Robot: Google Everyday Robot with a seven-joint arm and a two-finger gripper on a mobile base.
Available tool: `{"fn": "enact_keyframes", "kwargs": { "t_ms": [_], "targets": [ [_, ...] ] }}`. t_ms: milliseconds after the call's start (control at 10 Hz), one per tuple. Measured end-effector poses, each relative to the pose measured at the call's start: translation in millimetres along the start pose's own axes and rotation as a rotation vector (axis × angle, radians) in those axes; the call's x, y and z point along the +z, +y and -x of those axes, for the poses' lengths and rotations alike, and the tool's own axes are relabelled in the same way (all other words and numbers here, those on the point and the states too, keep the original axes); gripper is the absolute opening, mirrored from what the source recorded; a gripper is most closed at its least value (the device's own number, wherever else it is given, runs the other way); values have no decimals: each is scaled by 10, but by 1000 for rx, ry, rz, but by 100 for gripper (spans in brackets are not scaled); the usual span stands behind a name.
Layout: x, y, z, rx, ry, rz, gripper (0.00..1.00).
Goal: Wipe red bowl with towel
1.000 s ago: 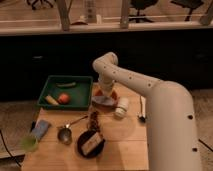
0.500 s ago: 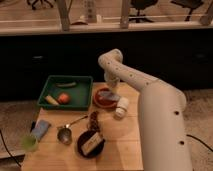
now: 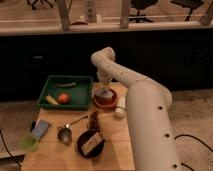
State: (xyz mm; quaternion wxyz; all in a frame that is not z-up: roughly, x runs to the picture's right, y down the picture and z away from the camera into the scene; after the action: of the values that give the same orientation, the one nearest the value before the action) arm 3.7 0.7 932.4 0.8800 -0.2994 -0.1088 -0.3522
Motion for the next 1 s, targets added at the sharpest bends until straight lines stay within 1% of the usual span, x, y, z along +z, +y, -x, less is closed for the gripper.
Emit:
{"fn": "enact_keyframes", "kwargs": {
  "t_ms": [100,300,400,600,800,900,1000],
  "targets": [
    [-42,-6,91,-37,-13,-18,1],
    [-80,129,215,-92,-42,-32,1],
    [-92,191,257,-109,-52,-32,1],
    [-65,334,269,-113,-62,-16,1],
    [-36,538,20,-73,-47,18,1],
    [-24,617,-142,-38,-36,26,1],
    [-11,647,-337,0,-14,28,1]
  ]
}}
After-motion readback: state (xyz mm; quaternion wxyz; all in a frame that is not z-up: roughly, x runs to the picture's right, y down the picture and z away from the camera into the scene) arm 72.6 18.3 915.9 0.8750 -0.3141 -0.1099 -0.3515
